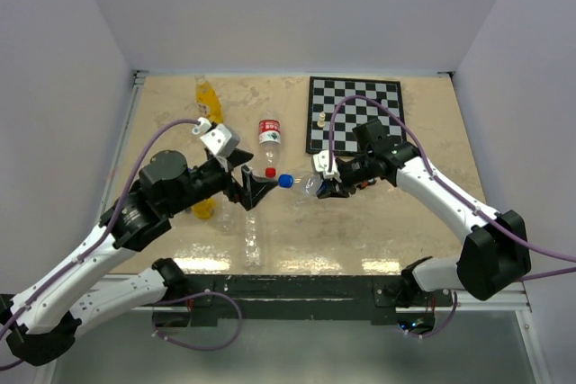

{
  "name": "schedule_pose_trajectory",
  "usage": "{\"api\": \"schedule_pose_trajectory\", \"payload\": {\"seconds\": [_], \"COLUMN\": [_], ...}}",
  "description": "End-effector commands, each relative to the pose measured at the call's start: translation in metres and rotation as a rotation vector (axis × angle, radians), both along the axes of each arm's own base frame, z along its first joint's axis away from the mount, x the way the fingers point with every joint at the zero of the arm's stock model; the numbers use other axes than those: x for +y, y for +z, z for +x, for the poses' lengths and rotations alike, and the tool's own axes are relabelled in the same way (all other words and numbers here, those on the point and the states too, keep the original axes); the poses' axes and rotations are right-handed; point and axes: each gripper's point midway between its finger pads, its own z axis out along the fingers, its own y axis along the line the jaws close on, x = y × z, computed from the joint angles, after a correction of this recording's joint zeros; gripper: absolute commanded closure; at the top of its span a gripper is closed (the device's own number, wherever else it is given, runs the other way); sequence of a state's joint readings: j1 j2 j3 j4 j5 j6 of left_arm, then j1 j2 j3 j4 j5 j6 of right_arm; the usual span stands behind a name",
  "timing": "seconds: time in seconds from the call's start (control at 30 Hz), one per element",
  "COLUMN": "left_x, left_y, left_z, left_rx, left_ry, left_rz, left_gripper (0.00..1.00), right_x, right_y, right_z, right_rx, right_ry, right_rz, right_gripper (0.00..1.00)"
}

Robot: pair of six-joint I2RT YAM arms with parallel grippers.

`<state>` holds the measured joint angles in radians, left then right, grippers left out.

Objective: Unscrew the bottle caps
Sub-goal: Unscrew the bottle cap from the plastic bottle.

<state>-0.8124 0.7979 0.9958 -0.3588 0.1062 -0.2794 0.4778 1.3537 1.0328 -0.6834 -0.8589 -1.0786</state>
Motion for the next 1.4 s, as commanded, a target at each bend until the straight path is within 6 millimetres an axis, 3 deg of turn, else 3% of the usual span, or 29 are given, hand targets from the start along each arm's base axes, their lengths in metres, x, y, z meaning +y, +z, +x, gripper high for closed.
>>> {"api": "schedule_pose_trajectory", "payload": {"seconds": [0.0,0.2,0.43,1.13,1.37], "left_x": [0.002,-0.002,-0.003,-0.010,-0.024], "left_y": [-0.005,-0.020,-0.017,-0.036,-0.036], "left_z": [-0.006,-0.013,-0.018,-0.012,-0.008], "left_rx": [-0.229,-0.476,-0.649,-0.715,-0.724], "left_ry": [-0.123,-0.255,-0.294,-0.359,-0.397], "left_rz": [0.130,0.228,0.233,0.326,0.313], "left_gripper": [0.04,0.03,0.02,0.01,0.01], "right_x": [0.008,0.008,0.008,0.009,0.009], "right_y": [0.015,0.015,0.015,0.015,0.016], "right_z": [0.005,0.005,0.004,0.003,0.001], "right_rx": [-0.039,-0.039,-0.037,-0.037,-0.035], "right_ry": [0.025,0.025,0.029,0.036,0.043], "right_rz": [0.045,0.045,0.047,0.050,0.053], "right_gripper": [1.00,1.00,1.00,1.00,1.00]}}
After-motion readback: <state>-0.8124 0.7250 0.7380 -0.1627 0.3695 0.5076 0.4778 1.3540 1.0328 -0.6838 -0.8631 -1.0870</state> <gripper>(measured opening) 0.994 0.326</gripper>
